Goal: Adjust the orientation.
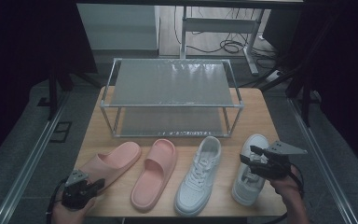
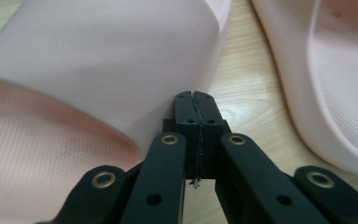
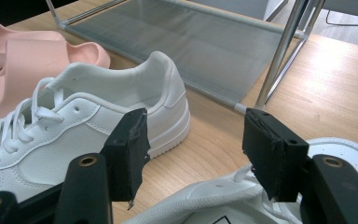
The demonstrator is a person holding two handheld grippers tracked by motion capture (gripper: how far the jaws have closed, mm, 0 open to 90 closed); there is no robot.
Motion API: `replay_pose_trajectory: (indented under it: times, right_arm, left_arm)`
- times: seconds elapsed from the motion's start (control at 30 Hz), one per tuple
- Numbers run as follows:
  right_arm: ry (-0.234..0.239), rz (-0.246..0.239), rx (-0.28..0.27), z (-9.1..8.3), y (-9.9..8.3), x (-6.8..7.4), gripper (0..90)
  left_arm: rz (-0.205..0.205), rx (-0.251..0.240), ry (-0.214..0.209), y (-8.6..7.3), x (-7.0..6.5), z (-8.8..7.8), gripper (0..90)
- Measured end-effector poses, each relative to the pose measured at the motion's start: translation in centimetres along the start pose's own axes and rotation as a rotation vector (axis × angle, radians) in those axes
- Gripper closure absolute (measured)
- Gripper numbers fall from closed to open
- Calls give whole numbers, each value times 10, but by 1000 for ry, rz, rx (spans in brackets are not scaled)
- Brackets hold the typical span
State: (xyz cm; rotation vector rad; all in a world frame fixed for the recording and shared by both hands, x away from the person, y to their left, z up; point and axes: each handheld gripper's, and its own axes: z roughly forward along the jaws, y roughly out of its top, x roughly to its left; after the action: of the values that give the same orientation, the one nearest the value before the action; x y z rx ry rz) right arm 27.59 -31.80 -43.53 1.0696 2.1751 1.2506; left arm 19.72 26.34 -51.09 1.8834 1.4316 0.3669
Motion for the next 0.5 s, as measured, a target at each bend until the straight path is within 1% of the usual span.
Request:
replay_pose_trajectory:
  times: [0.13, 0.17, 0.2, 0.23, 0.27, 0.3, 0.33, 0.37, 0.4, 0.43, 0.5]
  right_arm:
    - [-4, 3, 2, -1, -1, -1, 411]
    - [-4, 3, 2, -1, -1, -1, 411]
    - [-4, 3, 3, 0, -1, -2, 411]
    - [-4, 3, 3, 0, -1, -2, 411]
    - [-4, 5, 4, 0, -2, -2, 411]
    - [-4, 5, 4, 0, -2, -2, 411]
    - [-5, 7, 3, 0, -2, -2, 410]
    - [-5, 7, 3, 0, -2, -2, 410]
    - [-4, 7, 6, 0, -2, -3, 411]
    - [-4, 7, 6, 0, -2, -3, 411]
    - [-4, 8, 7, 1, -3, -3, 411]
  left_arm:
    - [-13, -5, 9, 3, 10, 1, 900]
    - [-13, -5, 9, 3, 10, 1, 900]
    - [-16, -5, 16, 5, 14, 2, 900]
    - [-16, -5, 16, 5, 14, 2, 900]
    - [-19, -3, 19, 8, 19, 3, 900]
    - [-19, -3, 19, 8, 19, 3, 900]
    - [-22, -3, 26, 10, 23, 4, 900]
    - [-22, -3, 26, 10, 23, 4, 900]
    - [-21, 0, 31, 14, 28, 6, 900]
    - [-21, 0, 31, 14, 28, 6, 900]
    - [-21, 4, 38, 18, 33, 8, 900]
